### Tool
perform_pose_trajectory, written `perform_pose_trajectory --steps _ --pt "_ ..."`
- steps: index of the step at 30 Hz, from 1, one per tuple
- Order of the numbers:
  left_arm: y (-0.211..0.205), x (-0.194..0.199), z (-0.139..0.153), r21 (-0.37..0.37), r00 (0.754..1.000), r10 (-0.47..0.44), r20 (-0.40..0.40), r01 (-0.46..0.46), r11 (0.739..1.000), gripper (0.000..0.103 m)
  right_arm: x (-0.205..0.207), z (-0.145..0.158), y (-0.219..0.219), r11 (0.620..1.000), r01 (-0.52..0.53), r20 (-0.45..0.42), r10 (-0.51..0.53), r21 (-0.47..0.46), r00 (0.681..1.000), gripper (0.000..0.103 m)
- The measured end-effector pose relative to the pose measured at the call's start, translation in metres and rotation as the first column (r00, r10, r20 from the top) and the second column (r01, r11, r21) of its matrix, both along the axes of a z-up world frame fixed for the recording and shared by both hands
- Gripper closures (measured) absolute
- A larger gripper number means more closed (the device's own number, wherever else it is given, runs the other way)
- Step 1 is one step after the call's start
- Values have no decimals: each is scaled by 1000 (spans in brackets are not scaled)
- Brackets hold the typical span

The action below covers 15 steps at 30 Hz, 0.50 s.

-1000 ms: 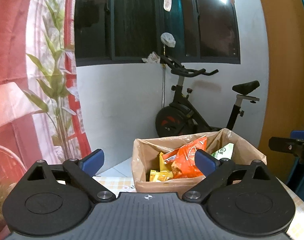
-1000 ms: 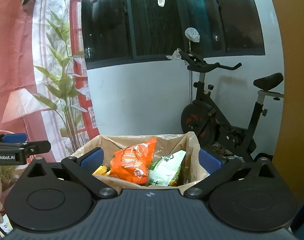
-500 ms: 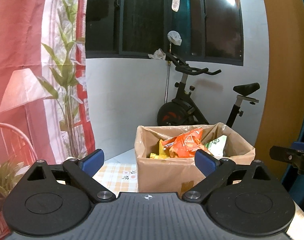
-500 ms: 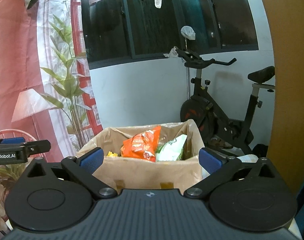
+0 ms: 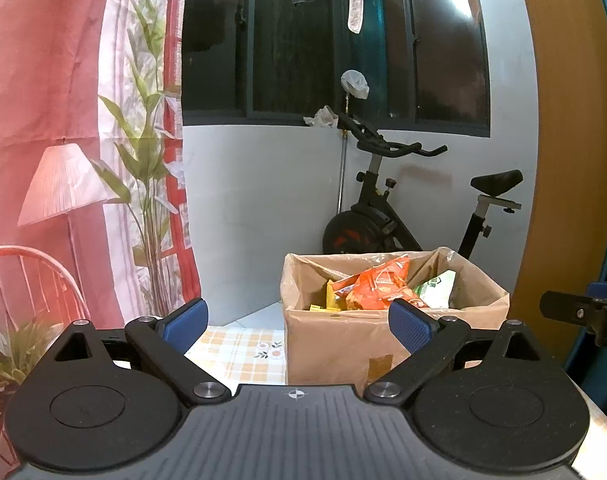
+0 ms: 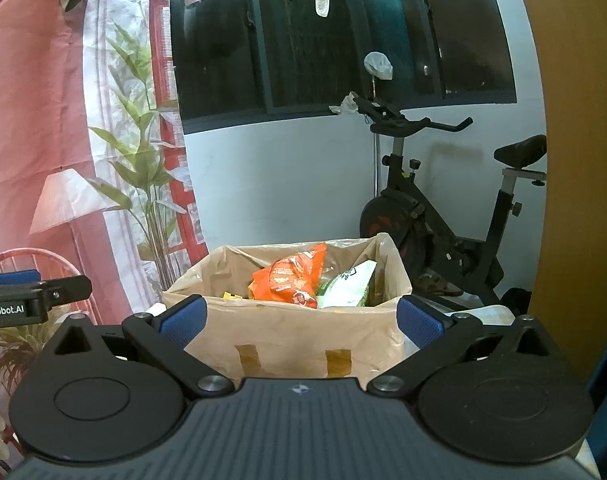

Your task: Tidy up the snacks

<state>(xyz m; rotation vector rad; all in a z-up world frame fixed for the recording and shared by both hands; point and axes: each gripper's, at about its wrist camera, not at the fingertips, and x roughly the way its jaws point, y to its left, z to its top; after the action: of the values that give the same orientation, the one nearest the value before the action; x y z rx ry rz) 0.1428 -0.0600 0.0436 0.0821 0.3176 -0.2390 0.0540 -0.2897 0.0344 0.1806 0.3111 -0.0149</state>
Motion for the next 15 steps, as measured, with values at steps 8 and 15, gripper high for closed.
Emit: perform_pose_trajectory --steps 8,15 --pt "-1 -6 1 -2 1000 2 11 -2 1000 5 -5 0 1 1000 16 2 -16 -6 1000 0" --pt "-1 -10 1 -8 1000 1 8 -1 1000 5 -9 0 1 1000 19 5 -19 -16 1000 0"
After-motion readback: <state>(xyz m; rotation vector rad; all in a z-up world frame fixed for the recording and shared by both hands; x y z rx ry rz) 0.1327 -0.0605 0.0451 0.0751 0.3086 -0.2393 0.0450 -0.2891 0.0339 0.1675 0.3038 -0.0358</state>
